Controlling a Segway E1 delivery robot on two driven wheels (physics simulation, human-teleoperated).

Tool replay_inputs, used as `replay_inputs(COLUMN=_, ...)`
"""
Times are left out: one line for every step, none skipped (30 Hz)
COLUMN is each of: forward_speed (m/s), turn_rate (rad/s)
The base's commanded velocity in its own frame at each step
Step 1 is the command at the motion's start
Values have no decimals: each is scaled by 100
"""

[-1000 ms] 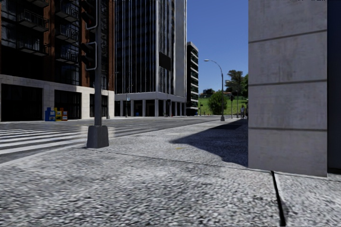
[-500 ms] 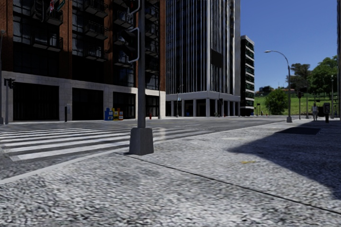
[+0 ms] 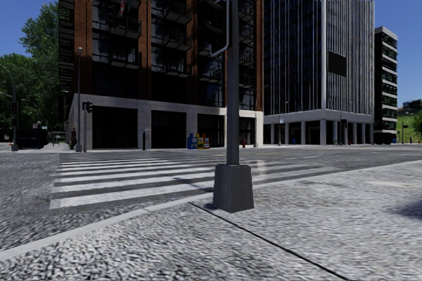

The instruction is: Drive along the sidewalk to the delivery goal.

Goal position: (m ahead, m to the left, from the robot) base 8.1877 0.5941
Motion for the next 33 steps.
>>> replay_inputs(forward_speed=200, turn_rate=60)
replay_inputs(forward_speed=200, turn_rate=60)
replay_inputs(forward_speed=200, turn_rate=59)
replay_inputs(forward_speed=200, turn_rate=59)
replay_inputs(forward_speed=200, turn_rate=59)
replay_inputs(forward_speed=200, turn_rate=58)
replay_inputs(forward_speed=200, turn_rate=58)
replay_inputs(forward_speed=200, turn_rate=58)
replay_inputs(forward_speed=200, turn_rate=58)
replay_inputs(forward_speed=200, turn_rate=58)
replay_inputs(forward_speed=200, turn_rate=58)
replay_inputs(forward_speed=200, turn_rate=58)
replay_inputs(forward_speed=200, turn_rate=57)
replay_inputs(forward_speed=200, turn_rate=57)
replay_inputs(forward_speed=200, turn_rate=55)
replay_inputs(forward_speed=200, turn_rate=51)
replay_inputs(forward_speed=200, turn_rate=49)
replay_inputs(forward_speed=200, turn_rate=46)
replay_inputs(forward_speed=200, turn_rate=46)
replay_inputs(forward_speed=200, turn_rate=42)
replay_inputs(forward_speed=200, turn_rate=40)
replay_inputs(forward_speed=200, turn_rate=30)
replay_inputs(forward_speed=200, turn_rate=16)
replay_inputs(forward_speed=200, turn_rate=16)
replay_inputs(forward_speed=200, turn_rate=0)
replay_inputs(forward_speed=200, turn_rate=0)
replay_inputs(forward_speed=200, turn_rate=0)
replay_inputs(forward_speed=200, turn_rate=0)
replay_inputs(forward_speed=200, turn_rate=0)
replay_inputs(forward_speed=200, turn_rate=0)
replay_inputs(forward_speed=200, turn_rate=0)
replay_inputs(forward_speed=188, turn_rate=0)
replay_inputs(forward_speed=170, turn_rate=0)
